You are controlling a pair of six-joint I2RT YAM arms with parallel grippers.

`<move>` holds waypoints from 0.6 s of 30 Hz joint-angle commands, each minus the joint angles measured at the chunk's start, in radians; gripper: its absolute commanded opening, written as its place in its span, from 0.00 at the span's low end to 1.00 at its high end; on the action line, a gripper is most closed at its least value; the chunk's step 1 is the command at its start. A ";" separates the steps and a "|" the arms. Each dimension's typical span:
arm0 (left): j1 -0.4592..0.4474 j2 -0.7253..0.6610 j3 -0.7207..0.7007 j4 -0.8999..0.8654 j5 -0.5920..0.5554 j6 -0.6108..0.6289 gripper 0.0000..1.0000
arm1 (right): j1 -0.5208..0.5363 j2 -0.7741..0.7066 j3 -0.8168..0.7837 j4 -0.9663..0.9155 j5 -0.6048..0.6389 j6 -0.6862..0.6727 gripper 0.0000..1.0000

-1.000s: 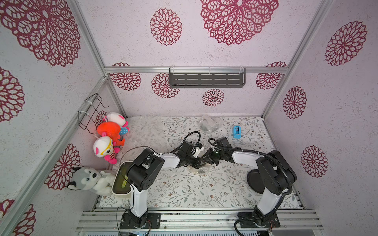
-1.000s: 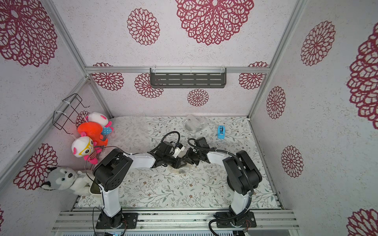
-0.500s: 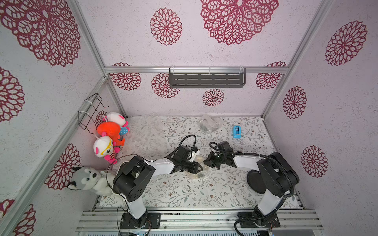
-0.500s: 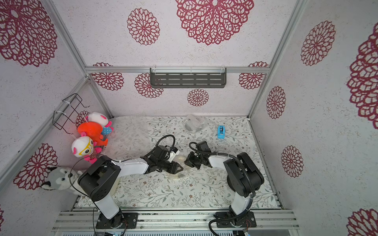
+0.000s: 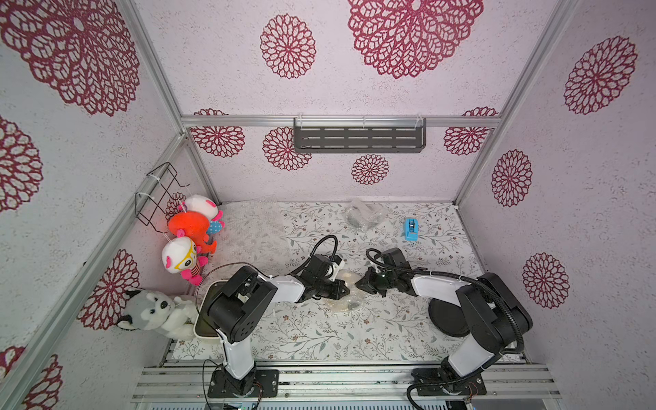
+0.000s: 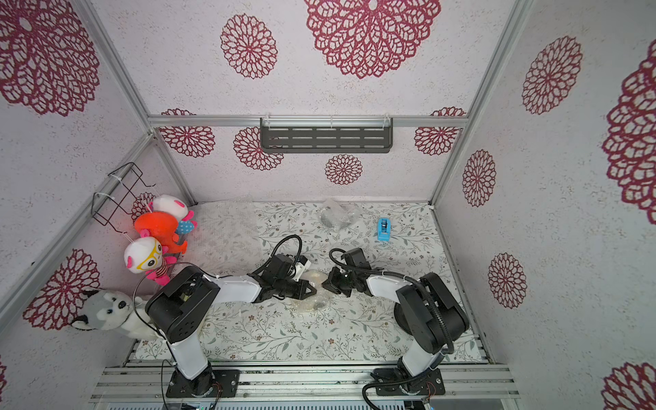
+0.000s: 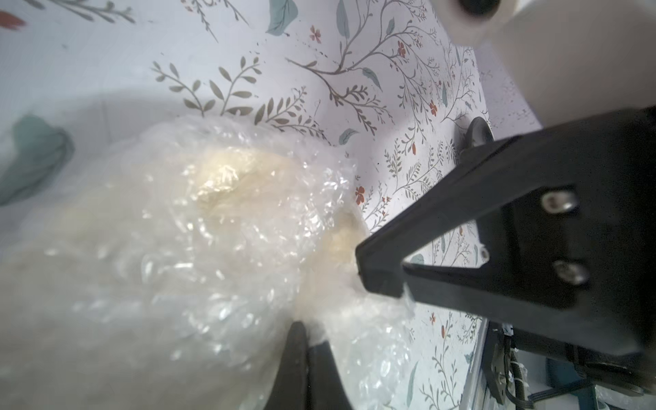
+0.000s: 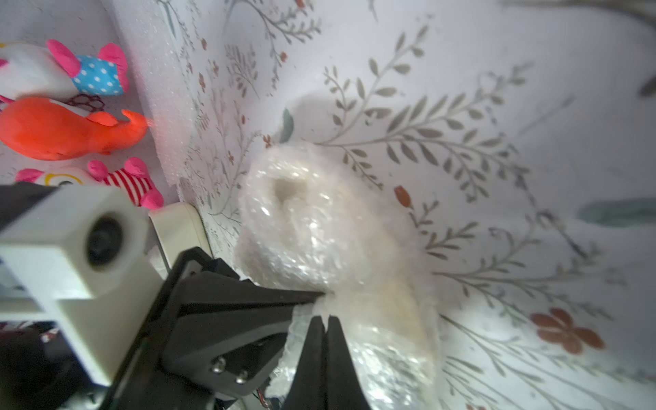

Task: Wrap dinner plates in bubble wrap
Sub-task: Wrap the plate in the bubble wrap.

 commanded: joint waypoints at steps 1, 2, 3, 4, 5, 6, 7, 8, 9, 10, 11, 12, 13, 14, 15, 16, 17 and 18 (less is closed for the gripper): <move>0.011 0.005 -0.044 -0.112 -0.011 -0.018 0.15 | -0.007 0.034 -0.040 -0.099 0.045 -0.126 0.00; 0.019 -0.023 -0.053 -0.107 0.011 -0.021 0.27 | -0.007 0.057 -0.038 -0.114 0.059 -0.139 0.00; 0.027 -0.060 -0.061 -0.095 0.034 -0.028 0.32 | -0.007 0.066 -0.037 -0.119 0.063 -0.140 0.00; 0.037 -0.105 -0.069 -0.079 0.068 -0.040 0.36 | -0.005 0.068 -0.035 -0.112 0.066 -0.134 0.00; 0.044 -0.147 -0.071 -0.069 0.095 -0.058 0.38 | -0.004 0.060 -0.035 -0.102 0.074 -0.127 0.00; 0.047 -0.177 -0.065 -0.068 0.108 -0.072 0.39 | -0.004 0.054 -0.031 -0.101 0.082 -0.123 0.00; 0.045 -0.201 -0.053 -0.079 0.104 -0.087 0.40 | -0.004 0.047 -0.026 -0.104 0.093 -0.123 0.00; 0.042 -0.212 -0.040 -0.096 0.085 -0.104 0.39 | -0.004 0.038 -0.023 -0.104 0.104 -0.124 0.00; 0.042 -0.212 -0.027 -0.115 0.062 -0.119 0.38 | -0.003 0.032 -0.023 -0.105 0.112 -0.123 0.00; 0.042 -0.201 -0.010 -0.143 0.032 -0.138 0.34 | -0.004 0.024 -0.023 -0.104 0.122 -0.122 0.00; 0.041 -0.183 0.006 -0.177 0.000 -0.150 0.27 | -0.004 0.016 -0.023 -0.104 0.129 -0.123 0.00; 0.041 -0.164 0.016 -0.195 -0.025 -0.159 0.22 | -0.004 0.010 -0.023 -0.104 0.136 -0.124 0.00; 0.039 -0.138 0.026 -0.205 -0.033 -0.167 0.18 | -0.003 0.002 -0.023 -0.103 0.145 -0.124 0.00; 0.034 -0.110 0.036 -0.208 -0.024 -0.169 0.15 | -0.004 -0.004 -0.022 -0.100 0.154 -0.124 0.00; 0.027 -0.090 0.046 -0.211 -0.010 -0.169 0.13 | -0.003 -0.007 -0.020 -0.098 0.157 -0.123 0.00; 0.017 -0.069 0.059 -0.215 0.003 -0.163 0.11 | -0.004 -0.011 -0.018 -0.095 0.158 -0.123 0.00; 0.003 -0.049 0.074 -0.239 -0.004 -0.150 0.10 | -0.004 -0.012 -0.016 -0.091 0.157 -0.121 0.00; -0.007 -0.035 0.085 -0.266 -0.029 -0.141 0.10 | -0.003 -0.013 -0.014 -0.087 0.154 -0.122 0.00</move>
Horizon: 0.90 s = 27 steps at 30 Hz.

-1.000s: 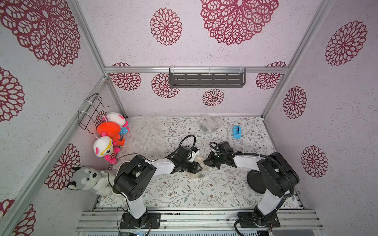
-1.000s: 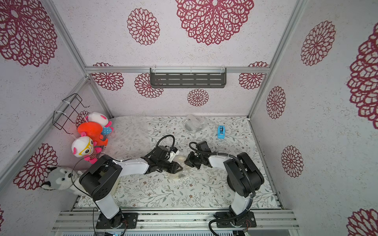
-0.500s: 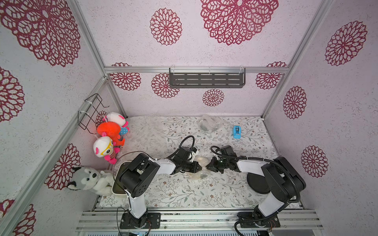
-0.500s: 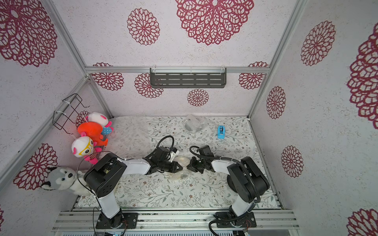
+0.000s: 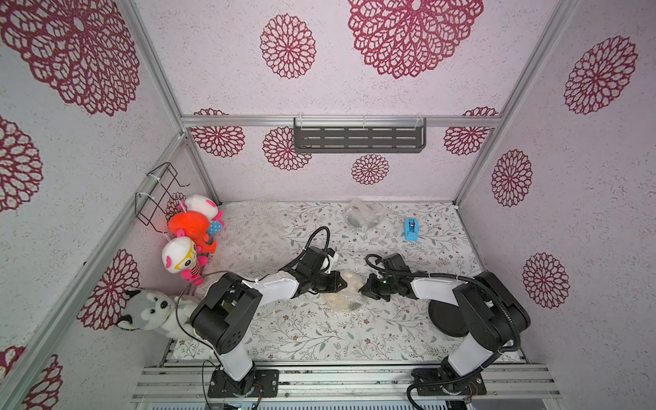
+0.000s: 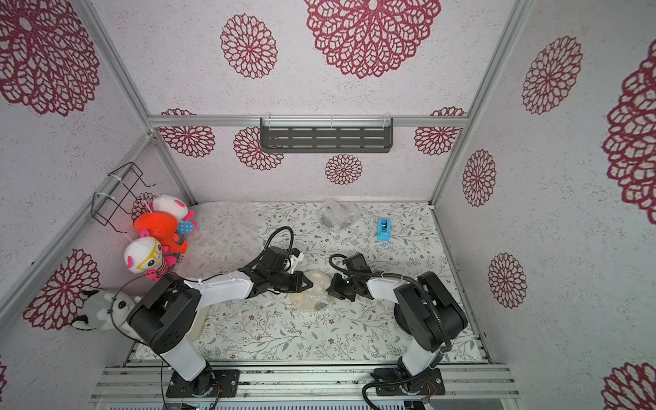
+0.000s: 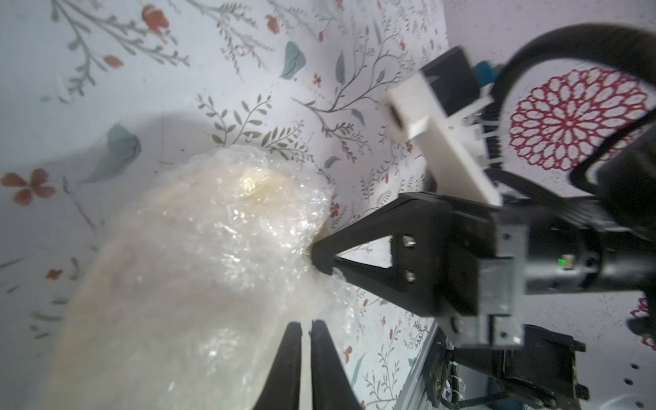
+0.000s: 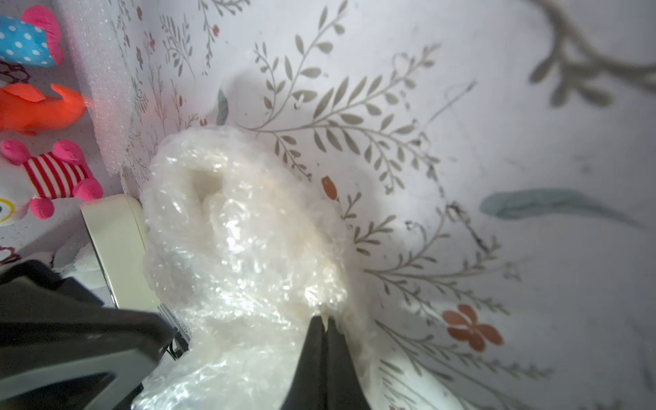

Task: Wrap dinner plates in bubble wrap
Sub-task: Wrap the plate in the bubble wrap.

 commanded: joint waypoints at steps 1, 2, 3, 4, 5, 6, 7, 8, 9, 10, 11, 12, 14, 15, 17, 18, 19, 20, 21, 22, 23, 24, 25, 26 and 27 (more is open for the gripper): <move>-0.039 0.063 0.042 -0.123 -0.064 0.003 0.10 | -0.002 -0.027 0.001 -0.058 0.075 -0.027 0.00; -0.040 0.089 0.057 -0.161 -0.088 0.003 0.11 | -0.001 -0.031 0.001 -0.054 0.074 -0.032 0.00; -0.038 0.116 0.066 -0.175 -0.092 -0.001 0.10 | 0.000 -0.034 0.000 -0.049 0.072 -0.039 0.00; -0.038 0.141 0.073 -0.184 -0.092 -0.002 0.10 | 0.001 -0.038 0.000 -0.049 0.070 -0.049 0.00; -0.040 0.158 0.072 -0.181 -0.091 -0.010 0.08 | 0.003 -0.046 0.001 -0.054 0.075 -0.065 0.00; -0.039 0.168 0.066 -0.168 -0.081 -0.015 0.08 | 0.002 -0.055 0.005 -0.068 0.089 -0.081 0.00; -0.042 0.172 0.059 -0.157 -0.077 -0.019 0.07 | 0.001 -0.068 0.013 -0.093 0.117 -0.098 0.00; -0.041 0.171 0.055 -0.152 -0.077 -0.021 0.07 | 0.003 -0.090 0.023 -0.124 0.155 -0.121 0.00; -0.041 0.168 0.054 -0.150 -0.079 -0.019 0.07 | 0.002 -0.114 0.029 -0.146 0.190 -0.140 0.03; -0.041 0.163 0.053 -0.148 -0.080 -0.018 0.07 | 0.004 -0.149 0.035 -0.166 0.241 -0.156 0.13; -0.042 0.158 0.051 -0.147 -0.081 -0.015 0.07 | 0.011 -0.188 0.034 -0.178 0.287 -0.169 0.19; -0.043 0.156 0.051 -0.148 -0.080 -0.013 0.07 | 0.018 -0.219 0.037 -0.184 0.321 -0.181 0.22; -0.043 0.151 0.051 -0.150 -0.080 -0.010 0.07 | 0.041 -0.263 0.046 -0.189 0.342 -0.210 0.23; -0.043 0.151 0.052 -0.150 -0.080 -0.011 0.07 | 0.052 -0.263 0.058 -0.191 0.324 -0.222 0.23; -0.044 0.154 0.054 -0.149 -0.078 -0.010 0.07 | 0.087 -0.234 0.097 -0.186 0.270 -0.239 0.21; -0.044 0.156 0.054 -0.150 -0.077 -0.011 0.07 | 0.101 -0.215 0.112 -0.166 0.231 -0.239 0.20; -0.045 0.157 0.056 -0.150 -0.077 -0.010 0.07 | 0.112 -0.191 0.126 -0.128 0.182 -0.226 0.18; -0.046 0.158 0.055 -0.150 -0.077 -0.011 0.07 | 0.117 -0.163 0.138 -0.089 0.135 -0.206 0.16; -0.046 0.157 0.056 -0.150 -0.077 -0.010 0.07 | 0.119 -0.134 0.152 -0.084 0.114 -0.184 0.14; -0.048 0.156 0.056 -0.149 -0.078 -0.010 0.07 | 0.121 -0.097 0.171 -0.103 0.106 -0.171 0.13; -0.047 0.156 0.055 -0.150 -0.079 -0.011 0.07 | 0.123 -0.070 0.171 -0.124 0.112 -0.171 0.11; -0.047 0.155 0.054 -0.150 -0.079 -0.009 0.07 | 0.125 -0.057 0.156 -0.134 0.129 -0.170 0.10; -0.047 0.154 0.055 -0.152 -0.078 -0.008 0.07 | 0.124 -0.047 0.127 -0.141 0.139 -0.167 0.08; -0.047 0.153 0.056 -0.154 -0.078 -0.006 0.08 | 0.120 -0.032 0.103 -0.161 0.152 -0.164 0.07; -0.048 0.150 0.057 -0.158 -0.078 -0.003 0.09 | 0.119 -0.014 0.089 -0.184 0.151 -0.169 0.07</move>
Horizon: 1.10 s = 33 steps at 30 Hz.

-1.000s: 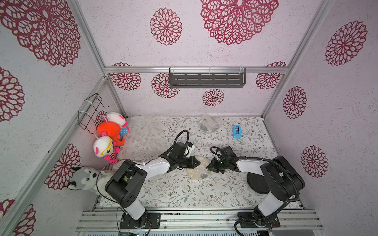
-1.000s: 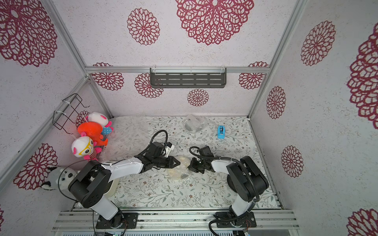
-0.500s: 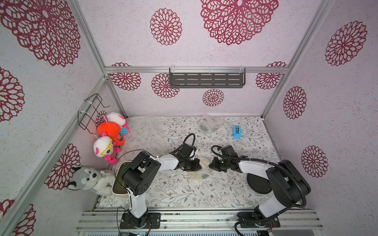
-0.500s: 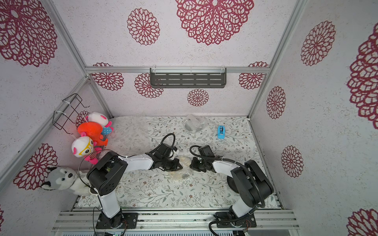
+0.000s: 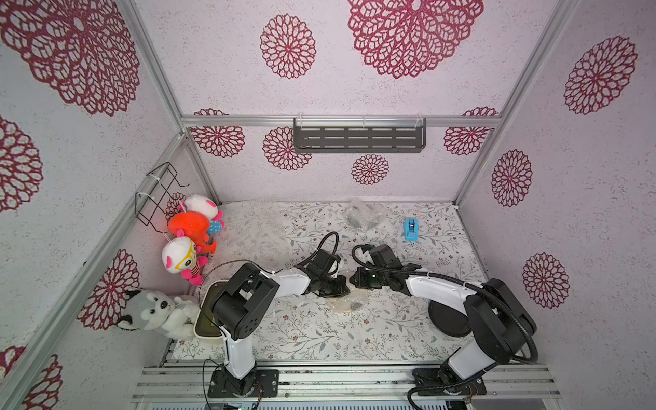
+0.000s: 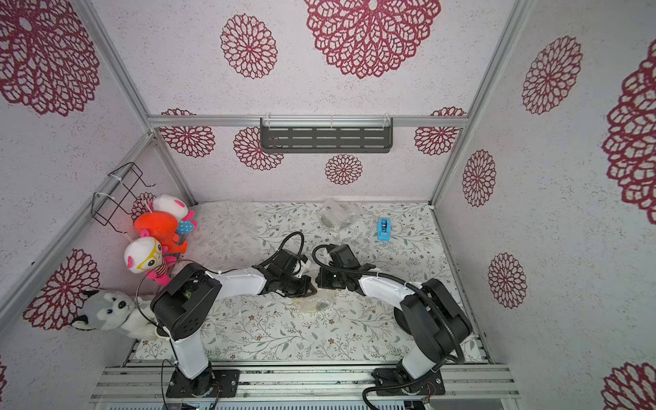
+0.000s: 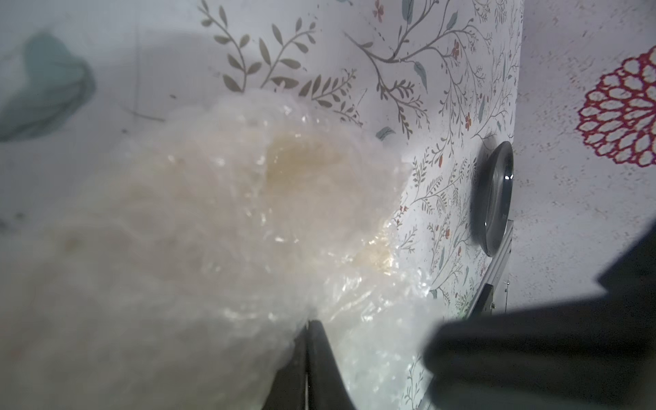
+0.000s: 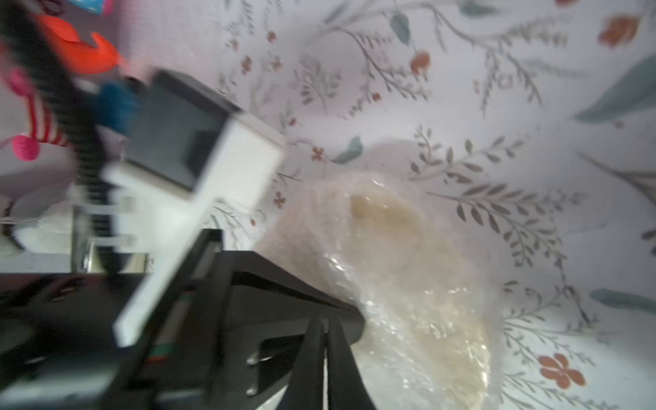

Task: Wrap dinner plates in bubble wrap
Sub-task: Wrap the plate in the bubble wrap.

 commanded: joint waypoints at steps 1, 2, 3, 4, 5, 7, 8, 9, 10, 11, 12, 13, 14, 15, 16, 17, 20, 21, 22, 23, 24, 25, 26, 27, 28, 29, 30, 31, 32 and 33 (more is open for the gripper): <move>-0.013 0.030 -0.021 -0.096 -0.054 0.007 0.11 | -0.008 0.043 -0.052 -0.092 -0.011 -0.004 0.06; -0.012 0.020 -0.011 -0.117 -0.051 0.011 0.13 | -0.008 0.057 -0.062 -0.110 -0.007 -0.007 0.06; -0.010 0.005 0.001 -0.140 -0.049 0.019 0.14 | -0.008 0.066 -0.071 -0.118 -0.006 -0.001 0.06; -0.009 -0.023 0.013 -0.161 -0.047 0.024 0.17 | -0.008 0.071 -0.078 -0.123 0.001 0.008 0.06; -0.007 -0.059 0.023 -0.169 -0.038 0.021 0.19 | -0.008 0.073 -0.082 -0.122 0.005 0.022 0.05; -0.006 -0.132 0.023 -0.139 -0.009 0.002 0.25 | -0.008 0.073 -0.079 -0.121 0.016 0.036 0.05; -0.007 -0.162 0.019 -0.111 0.016 -0.016 0.26 | -0.008 0.072 -0.074 -0.126 0.022 0.040 0.05; -0.007 -0.176 0.021 -0.098 0.042 -0.029 0.25 | -0.009 0.072 -0.069 -0.131 0.030 0.042 0.05; -0.007 -0.179 0.027 -0.100 0.073 -0.037 0.23 | -0.008 0.070 -0.066 -0.133 0.034 0.047 0.05; -0.008 -0.172 0.033 -0.113 0.091 -0.046 0.19 | -0.009 0.068 -0.063 -0.134 0.037 0.050 0.05; -0.009 -0.160 0.031 -0.125 0.106 -0.055 0.16 | -0.009 0.069 -0.061 -0.133 0.036 0.053 0.05; -0.008 -0.144 0.021 -0.127 0.127 -0.064 0.13 | -0.009 0.070 -0.058 -0.133 0.036 0.055 0.05; -0.009 -0.128 0.006 -0.118 0.146 -0.072 0.12 | -0.009 0.071 -0.056 -0.134 0.035 0.058 0.05; -0.010 -0.112 -0.008 -0.098 0.162 -0.079 0.11 | -0.008 0.073 -0.055 -0.131 0.034 0.060 0.05; -0.010 -0.089 -0.018 -0.080 0.177 -0.084 0.10 | -0.009 0.075 -0.056 -0.129 0.032 0.061 0.05; -0.010 -0.065 -0.017 -0.077 0.175 -0.081 0.08 | -0.009 0.077 -0.056 -0.129 0.032 0.062 0.05; -0.007 0.013 -0.014 -0.136 0.092 -0.082 0.00 | -0.009 0.074 -0.061 -0.126 0.034 0.067 0.04; -0.005 0.034 -0.022 -0.141 0.071 -0.087 0.00 | -0.009 0.069 -0.064 -0.125 0.035 0.069 0.04; 0.000 0.052 -0.041 -0.129 0.059 -0.104 0.00 | -0.011 0.068 -0.068 -0.123 0.036 0.071 0.04; 0.007 0.061 -0.060 -0.112 0.053 -0.121 0.00 | -0.013 0.065 -0.070 -0.124 0.036 0.071 0.04; 0.012 0.062 -0.079 -0.090 0.064 -0.139 0.00 | -0.015 0.065 -0.072 -0.124 0.034 0.071 0.04; 0.017 0.051 -0.086 -0.085 0.069 -0.143 0.00 | -0.017 0.066 -0.074 -0.122 0.031 0.071 0.04; 0.016 0.031 -0.084 -0.089 0.067 -0.139 0.00 | -0.018 0.065 -0.073 -0.120 0.031 0.070 0.04; 0.015 0.000 -0.075 -0.099 0.066 -0.129 0.00 | -0.018 0.066 -0.071 -0.121 0.030 0.068 0.04; 0.014 -0.037 -0.057 -0.119 0.074 -0.119 0.00 | -0.018 0.068 -0.070 -0.121 0.028 0.069 0.04; 0.015 -0.069 -0.037 -0.136 0.081 -0.110 0.01 | -0.018 0.068 -0.068 -0.119 0.028 0.069 0.04; 0.013 -0.102 -0.008 -0.152 0.087 -0.101 0.04 | -0.018 0.069 -0.067 -0.116 0.026 0.072 0.04; 0.012 -0.129 0.021 -0.171 0.081 -0.093 0.07 | -0.018 0.068 -0.067 -0.114 0.026 0.073 0.04; 0.012 -0.145 0.045 -0.191 0.062 -0.091 0.08 | -0.018 0.067 -0.067 -0.113 0.026 0.074 0.04; 0.013 -0.153 0.071 -0.216 0.030 -0.094 0.09 | -0.018 0.067 -0.067 -0.112 0.025 0.075 0.04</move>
